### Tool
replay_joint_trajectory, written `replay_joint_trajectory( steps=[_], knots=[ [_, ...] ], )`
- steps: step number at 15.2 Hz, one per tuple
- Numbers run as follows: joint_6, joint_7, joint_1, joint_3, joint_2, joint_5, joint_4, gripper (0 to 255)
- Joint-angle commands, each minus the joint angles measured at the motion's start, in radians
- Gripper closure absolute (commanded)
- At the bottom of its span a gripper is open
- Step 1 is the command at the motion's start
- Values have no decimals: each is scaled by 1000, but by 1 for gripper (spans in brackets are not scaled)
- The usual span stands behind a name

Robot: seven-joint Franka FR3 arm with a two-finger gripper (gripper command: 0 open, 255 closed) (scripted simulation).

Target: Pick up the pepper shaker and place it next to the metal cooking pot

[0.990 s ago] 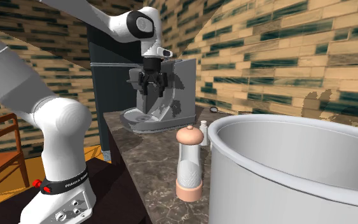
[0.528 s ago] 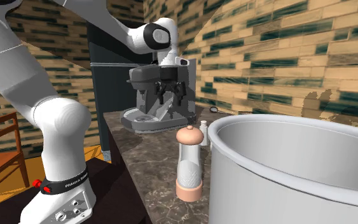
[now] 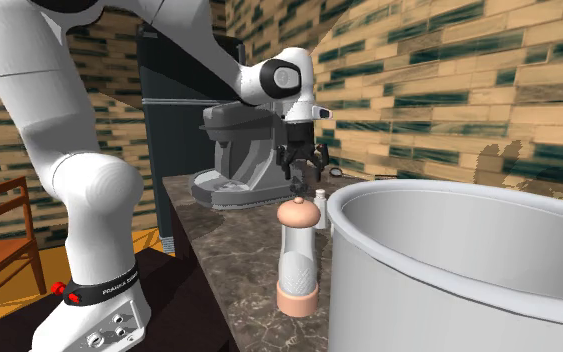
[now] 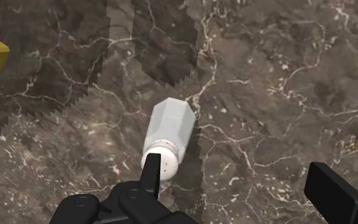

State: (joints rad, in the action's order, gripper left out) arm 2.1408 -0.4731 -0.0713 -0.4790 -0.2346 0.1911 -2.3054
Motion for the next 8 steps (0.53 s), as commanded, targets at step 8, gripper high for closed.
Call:
replay_joint_trajectory(
  steps=[8],
  knots=[
    [149, -136, -5, -62, 188, -73, 49, 0]
  ],
)
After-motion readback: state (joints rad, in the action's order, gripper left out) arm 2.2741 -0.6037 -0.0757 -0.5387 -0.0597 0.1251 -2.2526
